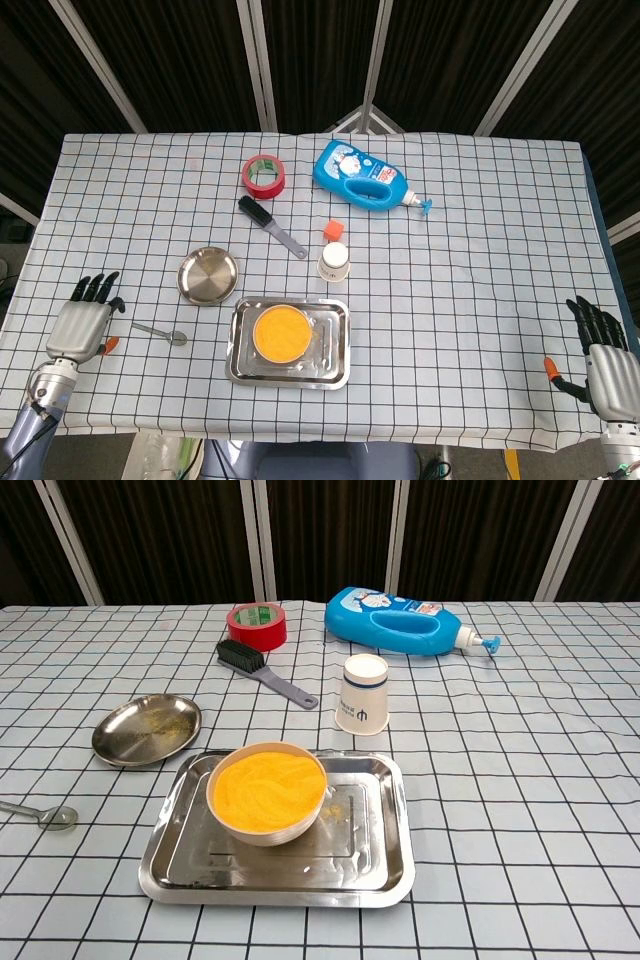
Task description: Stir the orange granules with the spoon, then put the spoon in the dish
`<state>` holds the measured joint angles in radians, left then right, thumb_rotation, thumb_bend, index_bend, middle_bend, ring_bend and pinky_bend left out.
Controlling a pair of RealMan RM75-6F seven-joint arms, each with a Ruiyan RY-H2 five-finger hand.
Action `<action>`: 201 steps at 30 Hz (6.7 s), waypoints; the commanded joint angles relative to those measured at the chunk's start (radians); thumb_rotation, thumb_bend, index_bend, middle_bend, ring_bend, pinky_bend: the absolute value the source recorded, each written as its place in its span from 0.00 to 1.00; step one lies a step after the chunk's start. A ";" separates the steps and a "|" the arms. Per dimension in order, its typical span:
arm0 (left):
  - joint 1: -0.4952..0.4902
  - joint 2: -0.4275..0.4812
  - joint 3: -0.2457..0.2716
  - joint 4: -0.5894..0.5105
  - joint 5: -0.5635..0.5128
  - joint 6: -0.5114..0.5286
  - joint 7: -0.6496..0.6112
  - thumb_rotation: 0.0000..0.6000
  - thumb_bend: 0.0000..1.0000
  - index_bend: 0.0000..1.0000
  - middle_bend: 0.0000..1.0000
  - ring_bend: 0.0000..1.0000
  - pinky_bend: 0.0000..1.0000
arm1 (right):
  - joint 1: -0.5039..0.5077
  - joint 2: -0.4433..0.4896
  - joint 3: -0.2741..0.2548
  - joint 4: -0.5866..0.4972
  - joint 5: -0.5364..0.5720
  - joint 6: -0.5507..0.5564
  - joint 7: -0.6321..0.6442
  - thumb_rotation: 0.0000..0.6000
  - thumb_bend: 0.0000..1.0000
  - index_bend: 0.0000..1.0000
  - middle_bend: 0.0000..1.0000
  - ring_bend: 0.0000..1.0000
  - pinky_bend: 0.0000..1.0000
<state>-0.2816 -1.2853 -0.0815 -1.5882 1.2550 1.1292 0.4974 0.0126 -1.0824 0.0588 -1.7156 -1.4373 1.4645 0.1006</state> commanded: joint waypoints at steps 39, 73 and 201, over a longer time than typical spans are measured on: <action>-0.096 -0.214 0.040 0.174 -0.113 -0.043 0.124 1.00 0.49 0.52 0.00 0.00 0.00 | -0.008 0.003 0.001 -0.003 0.007 0.004 0.008 1.00 0.39 0.00 0.00 0.00 0.00; -0.184 -0.069 -0.055 -0.254 -0.189 0.046 0.295 1.00 0.51 0.54 0.02 0.00 0.00 | -0.012 0.007 0.003 -0.010 0.008 0.007 0.018 1.00 0.39 0.00 0.00 0.00 0.00; -0.775 -0.434 -0.131 -0.331 -0.970 0.339 0.772 1.00 0.48 0.47 1.00 1.00 1.00 | -0.009 0.026 0.010 -0.015 0.022 -0.012 0.077 1.00 0.39 0.00 0.00 0.00 0.00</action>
<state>-1.0568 -1.7191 -0.2127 -1.9193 0.2847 1.4677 1.2691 0.0035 -1.0561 0.0691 -1.7308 -1.4157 1.4524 0.1774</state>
